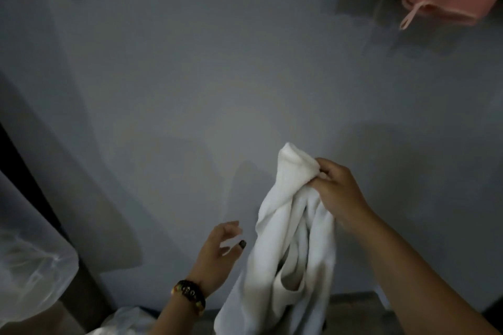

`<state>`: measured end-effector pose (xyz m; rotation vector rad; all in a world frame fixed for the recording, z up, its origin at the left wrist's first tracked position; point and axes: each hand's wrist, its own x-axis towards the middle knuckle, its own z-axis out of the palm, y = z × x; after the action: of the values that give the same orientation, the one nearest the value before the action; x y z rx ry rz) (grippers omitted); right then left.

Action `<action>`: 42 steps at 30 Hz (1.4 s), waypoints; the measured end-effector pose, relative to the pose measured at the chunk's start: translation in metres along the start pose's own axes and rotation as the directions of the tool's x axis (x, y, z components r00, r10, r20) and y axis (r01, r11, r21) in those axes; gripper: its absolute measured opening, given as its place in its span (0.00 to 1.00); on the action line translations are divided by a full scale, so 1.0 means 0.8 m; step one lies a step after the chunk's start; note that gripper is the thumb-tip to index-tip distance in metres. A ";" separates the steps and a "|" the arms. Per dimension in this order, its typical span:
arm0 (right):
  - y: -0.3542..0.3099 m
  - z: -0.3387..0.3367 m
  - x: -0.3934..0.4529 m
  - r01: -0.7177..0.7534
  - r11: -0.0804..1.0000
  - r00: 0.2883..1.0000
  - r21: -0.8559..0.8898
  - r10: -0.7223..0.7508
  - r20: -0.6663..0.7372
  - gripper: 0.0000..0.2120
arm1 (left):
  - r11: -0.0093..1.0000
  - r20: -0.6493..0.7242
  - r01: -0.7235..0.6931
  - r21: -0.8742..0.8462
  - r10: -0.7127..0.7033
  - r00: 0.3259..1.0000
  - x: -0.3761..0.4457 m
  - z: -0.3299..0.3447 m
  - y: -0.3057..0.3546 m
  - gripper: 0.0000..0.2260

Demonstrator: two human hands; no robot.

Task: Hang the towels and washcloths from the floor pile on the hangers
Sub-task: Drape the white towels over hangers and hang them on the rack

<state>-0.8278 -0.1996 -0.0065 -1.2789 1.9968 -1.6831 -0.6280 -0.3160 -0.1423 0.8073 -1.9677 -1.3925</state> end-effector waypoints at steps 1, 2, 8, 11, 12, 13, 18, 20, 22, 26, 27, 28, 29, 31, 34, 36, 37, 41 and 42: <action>-0.004 0.000 -0.001 0.007 1.000 0.997 0.020 -0.008 0.082 0.11 | 0.999 0.034 0.008 -0.053 -0.006 0.999 0.003 0.005 0.004 0.17; -0.008 0.002 -0.003 0.003 0.999 0.990 0.035 -0.008 0.144 0.11 | 0.996 0.065 0.001 -0.088 0.005 0.998 0.007 0.010 0.008 0.18; -0.012 0.004 0.002 0.019 1.000 0.990 -0.001 -0.019 0.140 0.17 | 0.977 0.112 -0.151 -0.147 0.168 0.979 0.019 0.029 0.030 0.15; -0.012 -0.003 0.007 0.031 0.999 0.998 -0.026 -0.030 0.060 0.19 | 0.988 0.057 -0.153 -0.023 0.154 0.986 0.020 0.040 0.028 0.06; -0.011 -0.006 0.008 0.030 0.999 0.999 -0.028 -0.029 0.044 0.17 | 0.988 0.039 -0.149 0.028 0.148 0.988 0.020 0.043 0.025 0.02; -0.011 -0.008 0.009 0.026 0.999 0.999 -0.025 -0.025 0.022 0.15 | 0.986 0.019 -0.152 0.075 0.151 0.988 0.020 0.046 0.021 0.07; -0.004 -0.021 0.020 -0.015 1.000 0.991 0.003 0.015 -0.135 0.09 | 0.987 -0.003 -0.078 0.139 0.079 0.997 0.016 0.063 0.005 0.15; -0.002 -0.025 0.023 -0.056 0.997 0.978 0.044 0.064 -0.197 0.09 | 0.992 0.015 -0.037 0.118 0.035 0.999 0.013 0.067 -0.004 0.13; 0.000 -0.030 0.026 -0.095 0.991 0.960 0.095 0.116 -0.254 0.10 | 0.992 0.093 0.016 0.126 -0.028 0.995 0.010 0.069 -0.017 0.14; 0.008 -0.038 0.034 -0.152 0.975 0.912 0.165 0.203 -0.356 0.11 | 0.983 0.155 0.101 0.152 -0.124 0.980 -0.002 0.068 -0.044 0.26; 0.013 -0.039 0.036 -0.161 0.969 0.899 0.187 0.222 -0.377 0.11 | 0.984 0.124 0.145 0.102 -0.157 0.980 -0.005 0.066 -0.047 0.23; 0.017 -0.038 0.037 -0.169 0.965 0.890 0.198 0.236 -0.390 0.10 | 0.980 0.068 0.189 0.059 -0.193 0.979 -0.007 0.063 -0.050 0.19; 0.022 -0.037 0.038 -0.183 0.964 0.884 0.192 0.247 -0.397 0.09 | 0.976 -0.003 0.218 0.019 -0.218 0.976 -0.007 0.060 -0.052 0.17; 0.033 -0.034 0.037 -0.217 0.964 0.881 0.154 0.261 -0.395 0.11 | 0.963 -0.158 0.267 -0.035 -0.270 0.950 -0.005 0.049 -0.051 0.15; 0.055 -0.025 0.032 -0.302 0.943 0.862 0.141 0.333 -0.382 0.11 | 0.898 -0.297 0.353 -0.263 -0.424 0.856 0.001 0.026 -0.046 0.16; 0.068 -0.016 0.027 -0.378 0.915 0.838 0.138 0.402 -0.369 0.12 | 0.808 -0.232 0.376 -0.453 -0.514 0.826 0.002 0.013 -0.036 0.17; 0.075 -0.011 0.025 -0.403 0.900 0.822 0.163 0.435 -0.369 0.14 | 0.771 -0.182 0.381 -0.510 -0.529 0.829 0.002 0.009 -0.027 0.19; 0.078 0.000 0.015 -0.419 0.816 0.713 0.397 0.567 -0.412 0.16 | 0.683 -0.051 0.379 -0.624 -0.520 0.853 -0.002 0.013 0.017 0.17; 0.074 0.001 0.010 -0.413 0.791 0.686 0.451 0.596 -0.417 0.17 | 0.675 -0.028 0.379 -0.633 -0.509 0.860 -0.001 0.017 0.028 0.15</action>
<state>-0.8595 -0.2088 -0.0567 -0.0681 1.9518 -2.0755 -0.6409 -0.3011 -0.1250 1.0945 -1.0567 -1.9896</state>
